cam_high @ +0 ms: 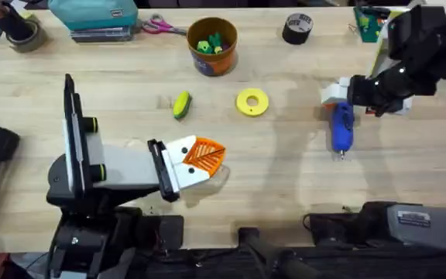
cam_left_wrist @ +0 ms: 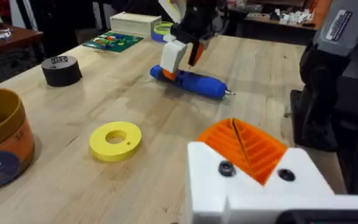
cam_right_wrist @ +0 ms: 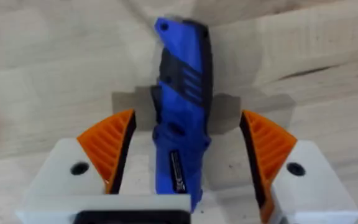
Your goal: Pick up the gripper from the table and insert it into the empty holder that is missing its gripper. Then pick up a screw, insert it into the mounting hole, and use the screwdriver to tighten it. Finally, clean up the table by picking up the vegetable and placing it into the bucket.
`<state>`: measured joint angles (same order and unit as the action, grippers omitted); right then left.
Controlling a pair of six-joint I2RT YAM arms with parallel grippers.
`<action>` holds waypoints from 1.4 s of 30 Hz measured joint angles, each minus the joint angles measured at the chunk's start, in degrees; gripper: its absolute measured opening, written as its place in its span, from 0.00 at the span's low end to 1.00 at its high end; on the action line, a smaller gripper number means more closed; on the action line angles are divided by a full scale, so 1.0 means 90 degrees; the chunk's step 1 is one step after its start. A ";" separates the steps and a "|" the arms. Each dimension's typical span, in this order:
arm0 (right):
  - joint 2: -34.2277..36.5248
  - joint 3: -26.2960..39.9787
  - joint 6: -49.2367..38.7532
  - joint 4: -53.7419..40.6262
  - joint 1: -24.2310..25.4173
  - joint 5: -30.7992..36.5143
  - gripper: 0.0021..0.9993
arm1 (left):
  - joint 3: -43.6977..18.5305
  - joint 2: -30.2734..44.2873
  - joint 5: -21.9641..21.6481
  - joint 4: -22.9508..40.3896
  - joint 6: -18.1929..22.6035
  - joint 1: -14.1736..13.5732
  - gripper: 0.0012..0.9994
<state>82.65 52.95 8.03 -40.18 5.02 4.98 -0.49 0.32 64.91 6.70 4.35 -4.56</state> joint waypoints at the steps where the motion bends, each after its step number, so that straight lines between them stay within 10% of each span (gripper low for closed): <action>1: 0.0036 0.0000 -0.0012 0.0102 0.0018 0.0006 1.00 | 0.0000 0.0000 0.0001 0.0000 0.0001 0.0000 0.01; 35: 0.1580 0.0814 -0.0421 -0.0160 0.0096 -0.0249 0.99 | 0.0000 0.0000 -0.0001 0.0000 0.0001 0.0000 0.01; 38: 0.1581 0.0814 -0.0461 -0.0152 0.0099 -0.0190 0.84 | 0.0000 0.0000 -0.0001 0.0000 0.0001 0.0000 0.01; 42: 0.1588 0.0814 -0.0512 -0.0098 0.0134 -0.0130 0.29 | 0.0000 -0.0002 0.0001 0.0000 0.0001 0.0000 0.01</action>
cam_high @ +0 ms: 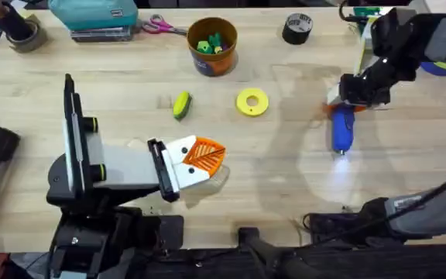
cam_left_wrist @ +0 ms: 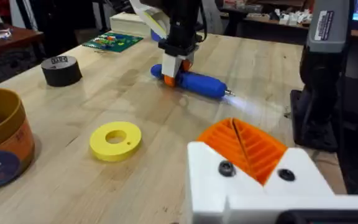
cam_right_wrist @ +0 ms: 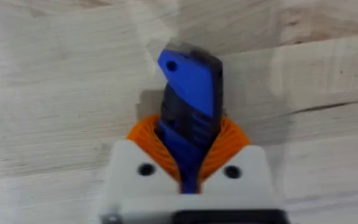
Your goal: Pick up the gripper from the table and insert it into the empty holder that is missing its gripper. Then pick up a screw, insert it into the mounting hole, and use the screwdriver to tighten it. Finally, clean up the table by picking up the vegetable and placing it into the bucket.
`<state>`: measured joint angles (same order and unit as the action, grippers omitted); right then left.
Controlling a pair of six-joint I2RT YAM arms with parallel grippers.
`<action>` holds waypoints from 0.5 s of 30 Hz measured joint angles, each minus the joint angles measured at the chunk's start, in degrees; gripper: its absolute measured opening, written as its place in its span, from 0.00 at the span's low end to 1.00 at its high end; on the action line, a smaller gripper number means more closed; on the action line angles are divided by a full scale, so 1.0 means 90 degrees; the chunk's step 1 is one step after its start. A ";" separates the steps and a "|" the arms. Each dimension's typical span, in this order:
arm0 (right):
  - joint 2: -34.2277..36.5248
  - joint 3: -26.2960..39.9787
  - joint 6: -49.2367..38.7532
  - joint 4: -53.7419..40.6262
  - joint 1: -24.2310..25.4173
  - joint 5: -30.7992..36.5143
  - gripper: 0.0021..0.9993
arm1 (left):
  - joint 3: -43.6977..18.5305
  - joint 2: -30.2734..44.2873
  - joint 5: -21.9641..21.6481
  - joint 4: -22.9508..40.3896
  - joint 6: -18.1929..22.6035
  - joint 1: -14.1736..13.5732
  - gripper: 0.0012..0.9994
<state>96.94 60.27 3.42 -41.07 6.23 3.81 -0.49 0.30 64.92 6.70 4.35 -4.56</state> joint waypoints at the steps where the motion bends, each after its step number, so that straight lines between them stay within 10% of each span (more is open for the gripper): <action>1: 0.0022 0.0000 -0.0011 0.0035 0.0004 0.0023 0.14 | 0.0000 0.0000 0.0001 0.0000 -0.0001 0.0000 0.01; 3: 0.0066 0.0005 -0.0039 0.0059 0.0007 0.0039 0.02 | 0.0000 0.0000 0.0000 0.0000 0.0000 0.0000 0.01; 15: -0.0014 0.0079 -0.0100 -0.0202 0.0007 -0.0042 0.02 | 0.0000 0.0002 -0.0002 0.0000 -0.0001 0.0000 0.01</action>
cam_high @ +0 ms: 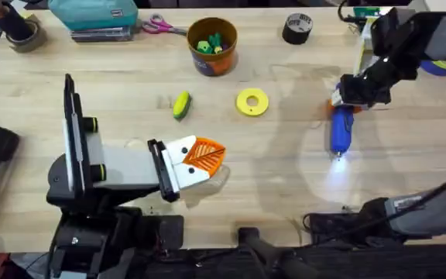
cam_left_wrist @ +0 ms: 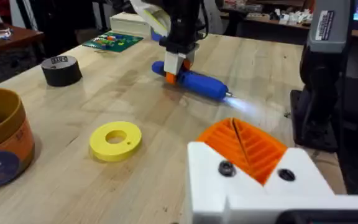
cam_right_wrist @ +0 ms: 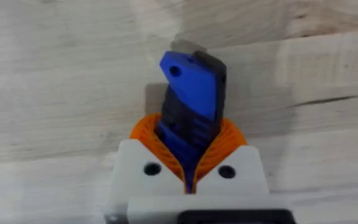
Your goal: Pick up the gripper from the table and insert it into the empty holder that is missing its gripper. Then pick up a screw, insert it into the mounting hole, and use the screwdriver to tighten it. Finally, clean up the table by picking up the vegetable and placing it into the bucket.
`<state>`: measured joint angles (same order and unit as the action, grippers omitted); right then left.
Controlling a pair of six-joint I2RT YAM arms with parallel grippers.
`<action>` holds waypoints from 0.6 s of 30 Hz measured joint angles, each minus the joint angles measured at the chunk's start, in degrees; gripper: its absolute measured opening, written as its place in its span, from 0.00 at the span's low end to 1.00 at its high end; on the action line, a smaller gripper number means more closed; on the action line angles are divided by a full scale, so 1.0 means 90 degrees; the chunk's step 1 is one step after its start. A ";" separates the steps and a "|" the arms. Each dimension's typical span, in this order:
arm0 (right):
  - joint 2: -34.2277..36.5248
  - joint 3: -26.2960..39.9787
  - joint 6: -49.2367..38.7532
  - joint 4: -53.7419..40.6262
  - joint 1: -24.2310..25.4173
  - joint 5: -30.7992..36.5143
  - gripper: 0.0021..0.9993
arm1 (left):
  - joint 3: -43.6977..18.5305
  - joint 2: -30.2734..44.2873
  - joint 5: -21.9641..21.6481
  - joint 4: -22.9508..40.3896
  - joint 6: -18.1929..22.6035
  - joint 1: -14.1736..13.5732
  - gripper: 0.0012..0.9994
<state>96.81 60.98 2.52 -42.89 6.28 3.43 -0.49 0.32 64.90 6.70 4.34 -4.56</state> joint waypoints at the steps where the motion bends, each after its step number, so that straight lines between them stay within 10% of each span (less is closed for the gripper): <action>1: -0.0060 0.0033 0.0000 -0.0068 -0.0003 -0.0012 0.02 | 0.0000 0.0000 0.0001 0.0000 0.0002 0.0000 0.01; 18: -0.1727 0.2384 0.0000 -0.0231 -0.0509 -0.1147 0.02 | 0.0000 0.0000 0.0000 0.0000 0.0002 0.0000 0.01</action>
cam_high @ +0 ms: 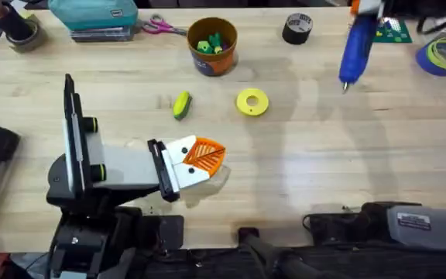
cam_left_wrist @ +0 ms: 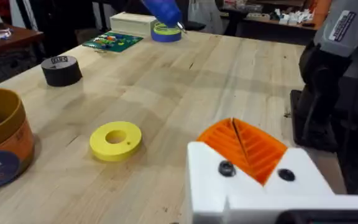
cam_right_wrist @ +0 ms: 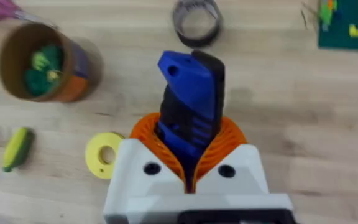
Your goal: Pick up the gripper from the table and insert it into the empty holder that is missing its gripper. Then pick up a screw, insert it into the mounting hole, and use the screwdriver to tighten it. Finally, clean up the table by picking up the vegetable and placing it into the bucket.
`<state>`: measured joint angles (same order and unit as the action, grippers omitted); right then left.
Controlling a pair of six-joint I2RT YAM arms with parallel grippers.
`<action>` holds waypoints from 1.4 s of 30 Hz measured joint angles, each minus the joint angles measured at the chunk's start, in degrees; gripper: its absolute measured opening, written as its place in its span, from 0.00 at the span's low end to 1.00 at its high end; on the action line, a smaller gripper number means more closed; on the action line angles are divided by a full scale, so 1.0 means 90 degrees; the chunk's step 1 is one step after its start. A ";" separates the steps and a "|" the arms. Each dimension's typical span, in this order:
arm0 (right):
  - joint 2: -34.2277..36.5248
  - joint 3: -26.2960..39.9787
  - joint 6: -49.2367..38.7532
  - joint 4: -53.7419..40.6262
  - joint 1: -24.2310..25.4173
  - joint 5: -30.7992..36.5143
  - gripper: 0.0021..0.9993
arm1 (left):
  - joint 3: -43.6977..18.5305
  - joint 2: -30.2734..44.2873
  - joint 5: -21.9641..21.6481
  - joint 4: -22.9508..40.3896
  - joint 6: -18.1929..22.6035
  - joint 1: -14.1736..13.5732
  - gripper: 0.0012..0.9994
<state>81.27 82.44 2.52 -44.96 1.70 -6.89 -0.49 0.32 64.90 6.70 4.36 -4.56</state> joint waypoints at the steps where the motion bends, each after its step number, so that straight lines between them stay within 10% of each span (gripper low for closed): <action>1: -0.0035 0.0092 0.0000 0.0041 -0.0063 -0.0063 0.02 | 0.0000 -0.0001 0.0000 0.0000 0.0000 0.0000 0.01; 23: -0.0958 0.0289 -0.0090 0.3748 -0.1433 -0.3998 0.02 | 0.0000 -0.0002 0.0000 0.0000 -0.0002 0.0000 0.01; 42: -0.0988 -0.0622 0.0220 0.6926 -0.3362 -0.4973 0.02 | 0.0000 0.0000 0.0000 0.0000 -0.0002 0.0000 0.01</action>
<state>72.38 76.83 4.50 17.37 -28.56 -51.64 -0.49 0.32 64.90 6.70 4.34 -4.56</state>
